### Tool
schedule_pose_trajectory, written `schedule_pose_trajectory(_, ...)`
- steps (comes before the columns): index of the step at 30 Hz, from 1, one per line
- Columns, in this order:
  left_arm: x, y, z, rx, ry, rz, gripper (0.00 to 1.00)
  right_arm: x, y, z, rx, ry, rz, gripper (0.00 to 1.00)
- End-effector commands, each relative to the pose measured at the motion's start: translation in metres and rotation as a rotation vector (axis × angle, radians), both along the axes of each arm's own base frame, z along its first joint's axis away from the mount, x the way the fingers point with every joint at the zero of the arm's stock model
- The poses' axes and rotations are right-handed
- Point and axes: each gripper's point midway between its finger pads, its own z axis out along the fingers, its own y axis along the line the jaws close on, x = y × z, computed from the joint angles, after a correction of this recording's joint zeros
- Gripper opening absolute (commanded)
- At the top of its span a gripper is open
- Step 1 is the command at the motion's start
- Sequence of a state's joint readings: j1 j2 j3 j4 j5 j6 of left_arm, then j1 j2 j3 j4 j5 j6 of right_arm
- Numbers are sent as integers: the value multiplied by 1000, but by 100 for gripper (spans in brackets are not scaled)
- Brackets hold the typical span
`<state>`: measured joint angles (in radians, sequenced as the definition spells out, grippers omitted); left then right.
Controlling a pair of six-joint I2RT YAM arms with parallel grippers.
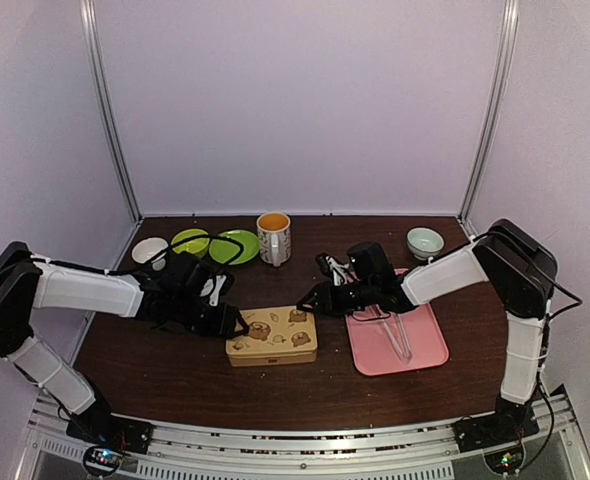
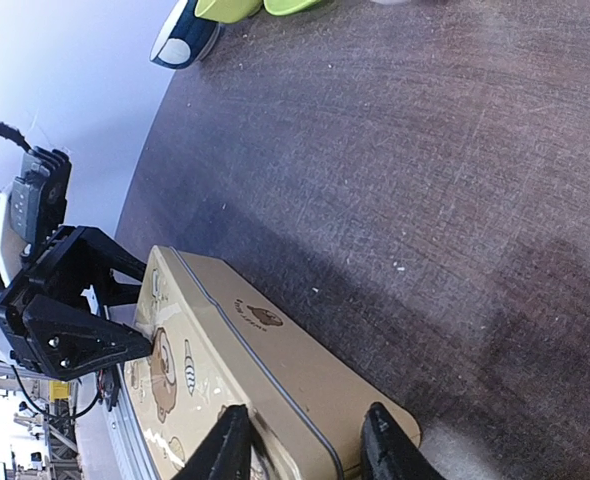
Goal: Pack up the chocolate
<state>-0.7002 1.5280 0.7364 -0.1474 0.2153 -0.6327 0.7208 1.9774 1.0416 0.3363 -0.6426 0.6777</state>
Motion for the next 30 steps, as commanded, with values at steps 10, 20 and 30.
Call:
schedule_pose_trajectory(10, -30, 15, -61, 194, 84, -78, 55, -28, -14, -48, -46, 162, -22, 27)
schedule_pose_trajectory(20, -32, 14, -68, 218, 84, -87, 55, -38, -28, -75, -54, 238, -94, 20)
schedule_pose_trajectory(30, -23, 10, -52, 218, 23, -65, 55, -28, -35, -48, -148, 124, -107, 22)
